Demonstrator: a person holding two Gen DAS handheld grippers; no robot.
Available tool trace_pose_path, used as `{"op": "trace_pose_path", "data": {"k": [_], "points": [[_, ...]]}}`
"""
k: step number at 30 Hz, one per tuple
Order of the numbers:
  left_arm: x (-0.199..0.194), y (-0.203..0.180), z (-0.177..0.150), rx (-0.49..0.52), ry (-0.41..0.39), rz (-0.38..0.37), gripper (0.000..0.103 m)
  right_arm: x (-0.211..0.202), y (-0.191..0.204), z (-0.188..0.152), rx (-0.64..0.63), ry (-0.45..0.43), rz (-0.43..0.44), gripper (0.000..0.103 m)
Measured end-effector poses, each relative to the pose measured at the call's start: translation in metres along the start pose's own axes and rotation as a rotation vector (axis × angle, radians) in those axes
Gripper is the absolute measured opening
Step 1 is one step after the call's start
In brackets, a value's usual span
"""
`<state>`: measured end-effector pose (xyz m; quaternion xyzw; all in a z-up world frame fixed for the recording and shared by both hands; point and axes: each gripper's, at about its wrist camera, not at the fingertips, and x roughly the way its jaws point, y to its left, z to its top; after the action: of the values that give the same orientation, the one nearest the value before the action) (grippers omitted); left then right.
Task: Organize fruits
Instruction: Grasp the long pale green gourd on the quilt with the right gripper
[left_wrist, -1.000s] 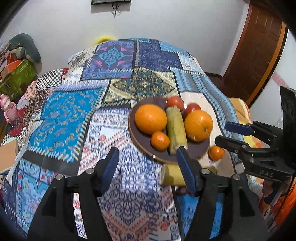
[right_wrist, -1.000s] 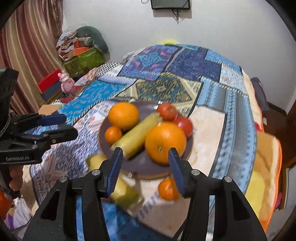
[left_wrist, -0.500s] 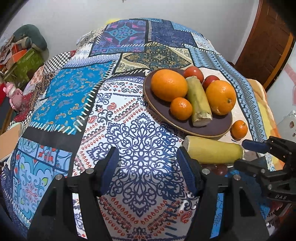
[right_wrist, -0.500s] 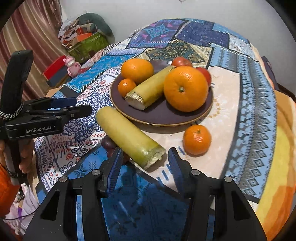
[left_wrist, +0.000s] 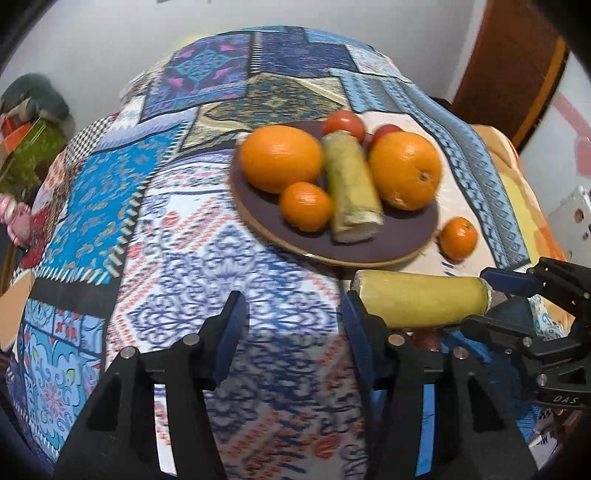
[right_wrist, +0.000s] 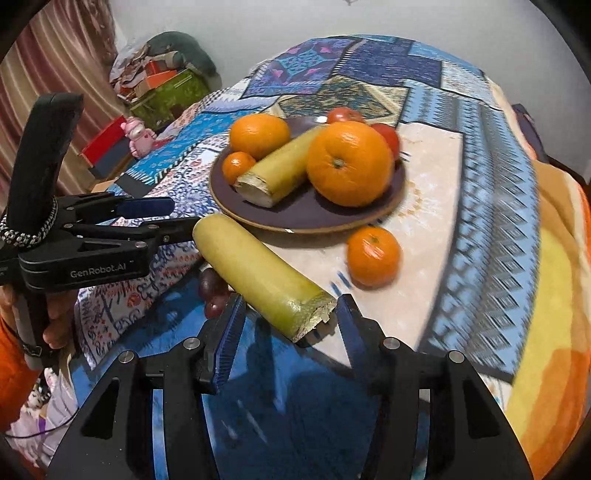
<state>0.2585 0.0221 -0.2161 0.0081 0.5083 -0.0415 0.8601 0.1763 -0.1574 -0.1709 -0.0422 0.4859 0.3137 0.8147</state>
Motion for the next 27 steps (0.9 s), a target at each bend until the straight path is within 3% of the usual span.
{"op": "trace_pose_path", "data": {"k": [11,16,21,27], "points": [[0.016,-0.057,0.005,0.096,0.037,-0.080,0.052,-0.039,-0.029,-0.035,0.023,0.000,-0.053,0.050],[0.016,-0.052,0.006,0.050,0.049,-0.128,0.052,-0.041,-0.036,-0.029,0.056,-0.029,-0.055,0.050],[0.001,-0.037,0.005,0.013,0.020,-0.123,0.052,-0.042,-0.026,-0.013,0.034,-0.070,-0.029,0.050],[-0.012,-0.022,-0.005,-0.043,0.016,-0.160,0.052,-0.009,-0.018,-0.003,-0.002,-0.010,0.002,0.051]]}}
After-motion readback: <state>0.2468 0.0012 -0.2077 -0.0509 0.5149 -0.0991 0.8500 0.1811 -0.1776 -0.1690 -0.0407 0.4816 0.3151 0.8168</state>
